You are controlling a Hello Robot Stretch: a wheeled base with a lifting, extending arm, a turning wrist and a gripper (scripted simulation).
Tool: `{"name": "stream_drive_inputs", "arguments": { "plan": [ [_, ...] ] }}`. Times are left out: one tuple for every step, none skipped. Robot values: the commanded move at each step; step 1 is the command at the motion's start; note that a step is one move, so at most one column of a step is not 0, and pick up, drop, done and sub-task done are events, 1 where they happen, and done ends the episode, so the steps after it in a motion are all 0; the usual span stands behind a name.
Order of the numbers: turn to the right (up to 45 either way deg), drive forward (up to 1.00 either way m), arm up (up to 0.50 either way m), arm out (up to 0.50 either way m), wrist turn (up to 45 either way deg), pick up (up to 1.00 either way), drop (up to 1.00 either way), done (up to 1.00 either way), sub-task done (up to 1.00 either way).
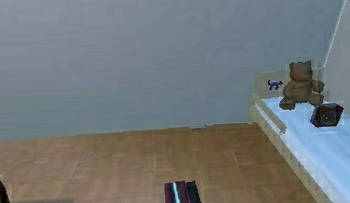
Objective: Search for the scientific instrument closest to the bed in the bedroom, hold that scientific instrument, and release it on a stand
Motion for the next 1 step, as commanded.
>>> {"name": "stream_drive_inputs", "arguments": {
  "plan": [
    [0.0, 0.40, 0.00, 0.00, 0.0, 0.00, 0.00, 0.00, 0.00]
  ]
}}
